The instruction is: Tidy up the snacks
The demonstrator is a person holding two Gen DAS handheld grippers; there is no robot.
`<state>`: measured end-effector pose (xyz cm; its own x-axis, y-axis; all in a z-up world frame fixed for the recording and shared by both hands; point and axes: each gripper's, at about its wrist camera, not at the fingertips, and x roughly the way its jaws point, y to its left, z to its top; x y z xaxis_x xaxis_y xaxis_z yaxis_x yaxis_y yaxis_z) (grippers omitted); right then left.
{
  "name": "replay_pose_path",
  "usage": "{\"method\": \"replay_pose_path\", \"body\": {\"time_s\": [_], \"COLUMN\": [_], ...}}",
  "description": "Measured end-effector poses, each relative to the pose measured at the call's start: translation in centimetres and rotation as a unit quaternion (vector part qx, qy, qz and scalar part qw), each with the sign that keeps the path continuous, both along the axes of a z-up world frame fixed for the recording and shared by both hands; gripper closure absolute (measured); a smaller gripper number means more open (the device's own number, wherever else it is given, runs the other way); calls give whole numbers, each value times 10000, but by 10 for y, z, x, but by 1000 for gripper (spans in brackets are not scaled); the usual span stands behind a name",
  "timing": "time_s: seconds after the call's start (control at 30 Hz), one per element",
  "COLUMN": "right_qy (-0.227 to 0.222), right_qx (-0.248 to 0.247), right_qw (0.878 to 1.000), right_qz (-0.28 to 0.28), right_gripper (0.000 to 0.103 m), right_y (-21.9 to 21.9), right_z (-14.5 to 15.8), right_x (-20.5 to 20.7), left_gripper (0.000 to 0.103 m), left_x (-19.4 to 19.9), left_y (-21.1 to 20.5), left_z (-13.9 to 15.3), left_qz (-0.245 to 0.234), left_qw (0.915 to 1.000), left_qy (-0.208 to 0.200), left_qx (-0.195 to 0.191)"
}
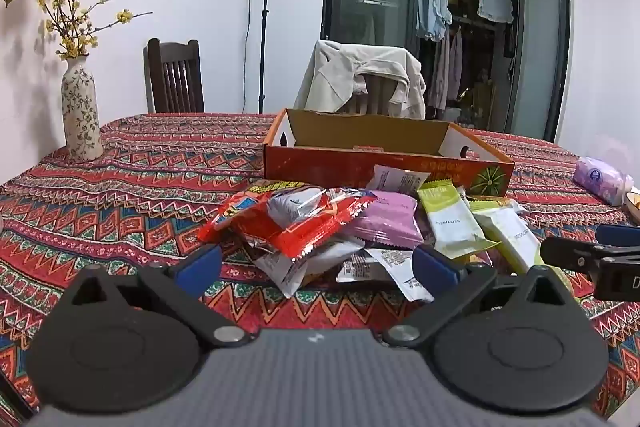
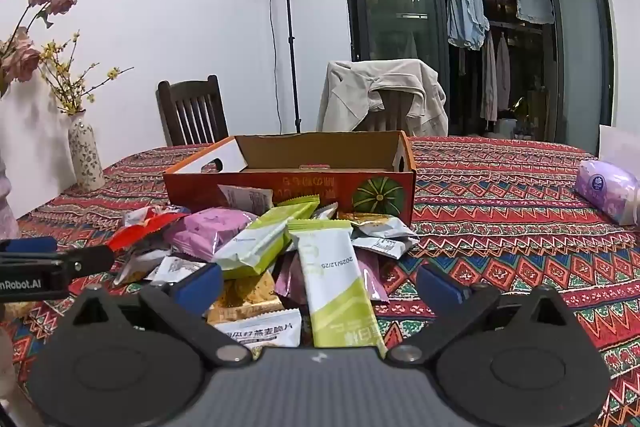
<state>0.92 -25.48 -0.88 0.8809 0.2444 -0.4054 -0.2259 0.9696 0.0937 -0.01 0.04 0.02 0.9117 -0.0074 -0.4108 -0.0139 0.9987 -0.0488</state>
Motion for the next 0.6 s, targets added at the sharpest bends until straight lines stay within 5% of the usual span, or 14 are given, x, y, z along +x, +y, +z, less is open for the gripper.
{"method": "replay_pose_path", "body": {"time_s": [0.6], "right_qy": [88], "right_qx": [36], "right_qw": [10000], "right_qz": [26], "right_gripper": [0], "right_y": [-1], "right_z": [-4], "right_x": [4], "left_gripper": [0], "left_x": [1], "left_y": [-1], "left_z": [-2], "left_qz": [-102], "left_qw": [9999], "left_qy": [-5], "left_qx": [-65]}}
